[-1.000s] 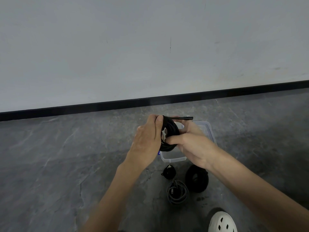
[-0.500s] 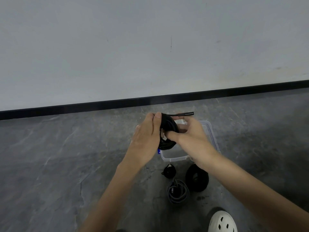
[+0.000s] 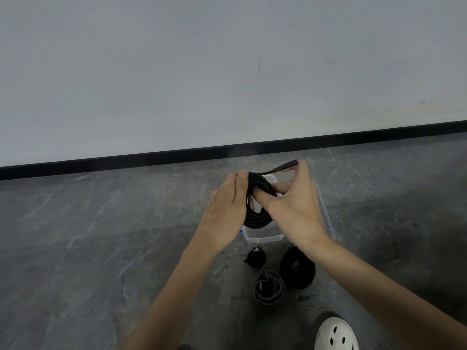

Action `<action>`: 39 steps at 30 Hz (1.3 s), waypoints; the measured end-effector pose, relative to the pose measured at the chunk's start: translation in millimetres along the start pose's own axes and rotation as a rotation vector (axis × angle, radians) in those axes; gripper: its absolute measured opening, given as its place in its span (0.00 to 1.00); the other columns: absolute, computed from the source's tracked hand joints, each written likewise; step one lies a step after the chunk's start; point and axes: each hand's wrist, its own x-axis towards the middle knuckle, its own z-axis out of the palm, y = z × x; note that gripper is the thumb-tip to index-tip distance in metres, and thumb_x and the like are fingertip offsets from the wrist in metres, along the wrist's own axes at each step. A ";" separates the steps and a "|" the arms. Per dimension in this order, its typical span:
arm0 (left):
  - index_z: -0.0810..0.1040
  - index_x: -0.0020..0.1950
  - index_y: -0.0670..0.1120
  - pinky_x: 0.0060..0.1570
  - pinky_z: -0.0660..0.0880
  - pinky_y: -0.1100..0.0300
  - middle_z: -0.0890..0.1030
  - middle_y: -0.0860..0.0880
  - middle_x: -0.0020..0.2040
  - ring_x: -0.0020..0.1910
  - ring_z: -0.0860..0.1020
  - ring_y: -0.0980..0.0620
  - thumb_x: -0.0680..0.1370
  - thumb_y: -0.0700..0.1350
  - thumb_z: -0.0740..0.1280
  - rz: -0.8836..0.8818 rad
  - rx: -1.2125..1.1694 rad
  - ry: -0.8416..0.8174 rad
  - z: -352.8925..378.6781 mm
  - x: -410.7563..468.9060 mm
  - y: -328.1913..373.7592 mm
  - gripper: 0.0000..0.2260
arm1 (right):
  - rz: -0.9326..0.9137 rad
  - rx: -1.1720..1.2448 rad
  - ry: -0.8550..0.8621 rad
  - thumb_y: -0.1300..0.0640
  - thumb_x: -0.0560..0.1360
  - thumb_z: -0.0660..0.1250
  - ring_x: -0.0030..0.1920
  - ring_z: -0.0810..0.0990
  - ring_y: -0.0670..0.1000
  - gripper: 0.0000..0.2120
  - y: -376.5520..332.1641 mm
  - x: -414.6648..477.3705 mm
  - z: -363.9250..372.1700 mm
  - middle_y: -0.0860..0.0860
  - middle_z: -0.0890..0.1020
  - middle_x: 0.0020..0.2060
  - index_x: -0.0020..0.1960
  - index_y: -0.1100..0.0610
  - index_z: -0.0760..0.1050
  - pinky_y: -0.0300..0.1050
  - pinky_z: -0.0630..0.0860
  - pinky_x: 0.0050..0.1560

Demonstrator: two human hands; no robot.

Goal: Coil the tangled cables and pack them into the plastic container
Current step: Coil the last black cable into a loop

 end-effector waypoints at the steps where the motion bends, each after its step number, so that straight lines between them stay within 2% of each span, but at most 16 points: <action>1: 0.72 0.40 0.50 0.38 0.67 0.66 0.76 0.59 0.31 0.35 0.73 0.60 0.83 0.56 0.50 0.003 -0.001 -0.002 1.0 -0.4 -0.3 0.18 | -0.026 -0.064 0.027 0.56 0.66 0.78 0.38 0.81 0.41 0.26 0.4 0.5 -0.4 0.46 0.84 0.36 0.50 0.48 0.62 0.28 0.72 0.35; 3: 0.72 0.41 0.50 0.36 0.67 0.67 0.76 0.58 0.31 0.34 0.73 0.60 0.83 0.56 0.50 -0.004 -0.009 0.004 3.1 -0.6 -1.3 0.19 | -0.121 -0.203 0.101 0.54 0.63 0.80 0.47 0.78 0.43 0.35 -0.6 0.6 -1.7 0.44 0.79 0.47 0.58 0.47 0.59 0.29 0.72 0.42; 4: 0.73 0.40 0.49 0.36 0.67 0.66 0.76 0.55 0.32 0.34 0.73 0.60 0.83 0.56 0.51 -0.013 -0.017 0.012 4.0 -0.4 -1.2 0.19 | -0.206 -0.272 0.143 0.53 0.61 0.81 0.53 0.74 0.45 0.40 -1.0 1.1 -2.6 0.46 0.74 0.53 0.62 0.47 0.58 0.32 0.72 0.49; 6: 0.73 0.41 0.47 0.35 0.67 0.67 0.74 0.54 0.33 0.32 0.72 0.60 0.83 0.56 0.51 -0.029 -0.031 0.021 5.5 -0.1 0.4 0.19 | -0.398 -0.414 0.194 0.56 0.60 0.81 0.58 0.68 0.50 0.40 -1.2 2.4 -4.6 0.51 0.69 0.58 0.63 0.51 0.61 0.43 0.71 0.57; 8: 0.74 0.41 0.47 0.36 0.67 0.64 0.75 0.51 0.34 0.33 0.73 0.57 0.83 0.55 0.51 -0.038 -0.030 0.014 7.2 0.3 1.6 0.20 | -0.514 -0.552 0.199 0.59 0.58 0.81 0.55 0.67 0.52 0.32 -1.9 2.7 -5.7 0.54 0.69 0.56 0.55 0.51 0.66 0.50 0.72 0.53; 11: 0.74 0.42 0.47 0.37 0.68 0.60 0.76 0.50 0.35 0.34 0.74 0.54 0.83 0.55 0.51 -0.057 -0.054 -0.002 7.4 -0.5 2.5 0.20 | -0.633 -0.642 0.177 0.62 0.58 0.80 0.50 0.71 0.54 0.18 2.3 4.2 -6.1 0.54 0.74 0.49 0.43 0.55 0.75 0.50 0.71 0.47; 13: 0.74 0.42 0.47 0.37 0.67 0.60 0.76 0.51 0.34 0.34 0.73 0.55 0.83 0.55 0.51 -0.059 -0.063 -0.001 6.2 -0.5 2.6 0.19 | -0.669 -0.651 0.164 0.63 0.58 0.80 0.47 0.74 0.55 0.14 3.3 5.0 -4.9 0.52 0.77 0.45 0.38 0.56 0.78 0.50 0.71 0.46; 16: 0.75 0.43 0.46 0.38 0.67 0.60 0.76 0.50 0.36 0.36 0.74 0.54 0.83 0.55 0.51 -0.061 -0.076 0.007 5.2 -0.7 3.7 0.19 | -0.721 -0.632 0.145 0.64 0.57 0.80 0.45 0.76 0.56 0.13 1.7 5.7 -3.7 0.52 0.79 0.42 0.37 0.57 0.80 0.52 0.74 0.44; 25: 0.74 0.41 0.47 0.40 0.67 0.58 0.76 0.50 0.36 0.37 0.74 0.53 0.83 0.55 0.51 -0.084 -0.066 0.027 5.0 -1.0 4.9 0.19 | -0.651 -0.587 0.074 0.65 0.59 0.80 0.42 0.78 0.55 0.12 -3.1 3.8 -4.9 0.51 0.81 0.37 0.38 0.60 0.80 0.51 0.76 0.44; 34: 0.74 0.41 0.47 0.41 0.68 0.58 0.76 0.50 0.36 0.37 0.74 0.53 0.84 0.54 0.51 -0.101 -0.108 0.024 3.7 -2.1 6.9 0.19 | -0.630 -0.508 0.043 0.69 0.59 0.80 0.41 0.80 0.56 0.10 -4.1 2.0 -5.3 0.54 0.83 0.37 0.37 0.63 0.81 0.55 0.78 0.42; 39: 0.76 0.45 0.44 0.43 0.70 0.55 0.77 0.49 0.37 0.38 0.74 0.53 0.84 0.54 0.50 -0.125 -0.115 0.016 2.0 -1.2 8.8 0.21 | -0.499 -0.420 0.032 0.68 0.61 0.79 0.43 0.81 0.54 0.09 -9.4 1.6 -4.7 0.53 0.83 0.39 0.37 0.62 0.82 0.46 0.76 0.46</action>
